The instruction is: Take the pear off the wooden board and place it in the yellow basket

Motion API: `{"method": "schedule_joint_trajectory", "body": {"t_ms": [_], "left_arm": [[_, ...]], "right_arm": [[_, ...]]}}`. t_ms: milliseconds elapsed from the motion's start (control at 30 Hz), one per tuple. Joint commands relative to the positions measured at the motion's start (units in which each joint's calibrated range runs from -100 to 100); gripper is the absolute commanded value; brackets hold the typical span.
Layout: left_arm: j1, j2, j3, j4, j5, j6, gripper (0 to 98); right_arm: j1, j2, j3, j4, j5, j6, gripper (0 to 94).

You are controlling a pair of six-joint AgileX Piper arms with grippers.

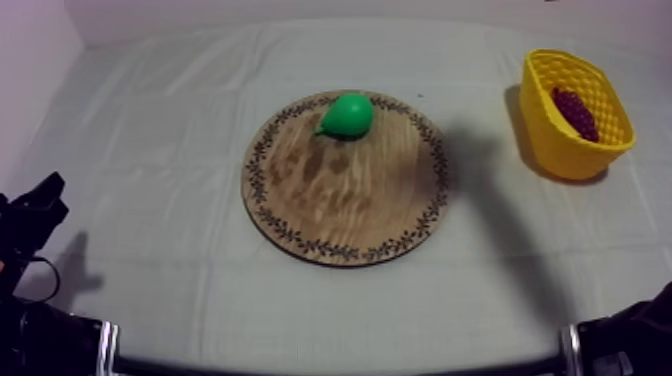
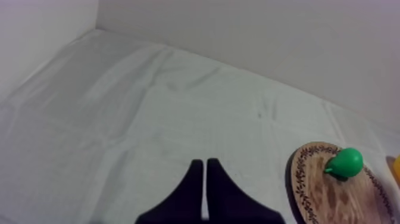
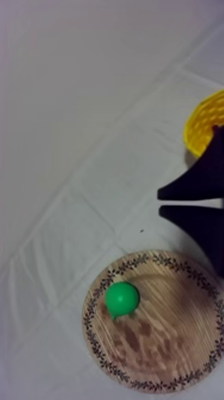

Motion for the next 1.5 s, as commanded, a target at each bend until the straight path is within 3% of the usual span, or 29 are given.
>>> {"method": "schedule_joint_trajectory", "body": {"t_ms": [0,333,633,933,1467], "left_arm": [[0.0,0.0,0.0,-0.01,0.0,0.0,0.1],[0.0,0.0,0.0,-0.01,0.0,0.0,0.1],[0.0,0.0,0.0,-0.01,0.0,0.0,0.1],[0.0,0.0,0.0,-0.01,0.0,0.0,0.1],[0.0,0.0,0.0,-0.01,0.0,0.0,0.1]], "right_arm": [[-0.2,5.2,-4.1,-0.7,0.2,2.3,0.6],[-2.5,17.2,-14.4,-3.6,2.9,12.0,0.5],[-5.8,25.8,-22.2,-3.7,9.1,19.6,0.5],[-10.1,32.6,-24.8,-0.4,13.4,21.1,0.5],[-12.7,47.9,-43.3,1.5,31.0,19.4,0.5]]}}
